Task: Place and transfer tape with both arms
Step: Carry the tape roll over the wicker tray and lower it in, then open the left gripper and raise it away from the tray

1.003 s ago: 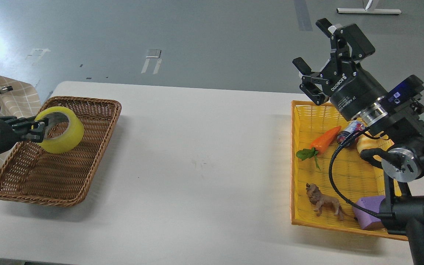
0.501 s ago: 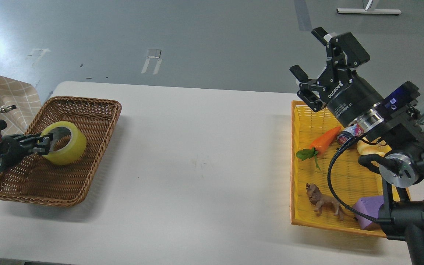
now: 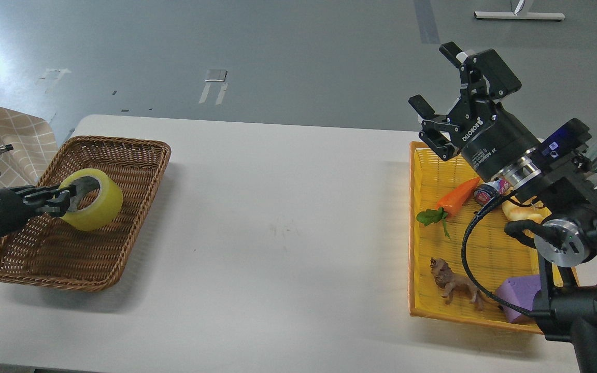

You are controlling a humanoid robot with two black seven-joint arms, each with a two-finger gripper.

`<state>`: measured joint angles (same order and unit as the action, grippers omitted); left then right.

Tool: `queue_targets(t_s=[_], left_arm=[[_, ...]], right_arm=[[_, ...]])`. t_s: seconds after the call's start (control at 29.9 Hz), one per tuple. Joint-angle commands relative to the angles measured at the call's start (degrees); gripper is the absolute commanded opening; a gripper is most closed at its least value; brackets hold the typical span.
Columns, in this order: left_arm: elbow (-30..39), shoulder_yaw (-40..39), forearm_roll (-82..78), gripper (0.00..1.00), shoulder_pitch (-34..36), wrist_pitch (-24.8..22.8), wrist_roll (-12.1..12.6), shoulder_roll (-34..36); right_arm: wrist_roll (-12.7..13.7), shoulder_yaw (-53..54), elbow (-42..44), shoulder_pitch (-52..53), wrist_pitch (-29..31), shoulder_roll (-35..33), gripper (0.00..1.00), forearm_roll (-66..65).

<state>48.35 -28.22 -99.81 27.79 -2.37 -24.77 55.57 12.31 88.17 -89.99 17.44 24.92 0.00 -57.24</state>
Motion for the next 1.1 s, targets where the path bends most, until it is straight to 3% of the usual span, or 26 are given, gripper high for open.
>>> queue_targets(t_s=[0.0,0.03,0.2,0.37,0.5,0.67,1.07], left_arm=[[-0.36,0.01,0.49,0.27,-0.02,0.08,-0.1,0.41],[-0.45,0.01,0.49,0.35,-0.02,0.08,-0.1,0.5],[-1.76,0.01,0.58,0.37,-0.02,0.17,-0.1,0.41],[-1.59,0.01,0.67,0.49,0.16,0.17,-0.1,0.24],[-1.5,-0.08,3.64,0.77,0.95,0.0,-0.19,0.59],[-1.59,-0.16,11.02,0.95,2.52,0.0,-0.28,1.37],[4.29,-0.95,32.37,0.98,12.1,-0.62,-0.28,0.77]], right_arm=[[-0.09,0.25,0.17,-0.57,-0.14,0.0,1.0,0.02],[0.0,0.16,0.17,-0.65,-0.22,0.0,1.0,0.02],[-0.09,0.42,0.17,-0.66,-0.22,0.0,1.0,0.02],[-0.09,0.6,0.08,-0.66,-0.31,0.0,1.0,0.02],[-0.09,0.51,0.17,-0.66,-0.31,0.0,1.0,0.02],[-0.09,0.51,-0.1,-0.66,-0.31,0.0,1.0,0.02],[0.0,0.51,-0.27,0.13,0.3,0.0,1.0,0.11]])
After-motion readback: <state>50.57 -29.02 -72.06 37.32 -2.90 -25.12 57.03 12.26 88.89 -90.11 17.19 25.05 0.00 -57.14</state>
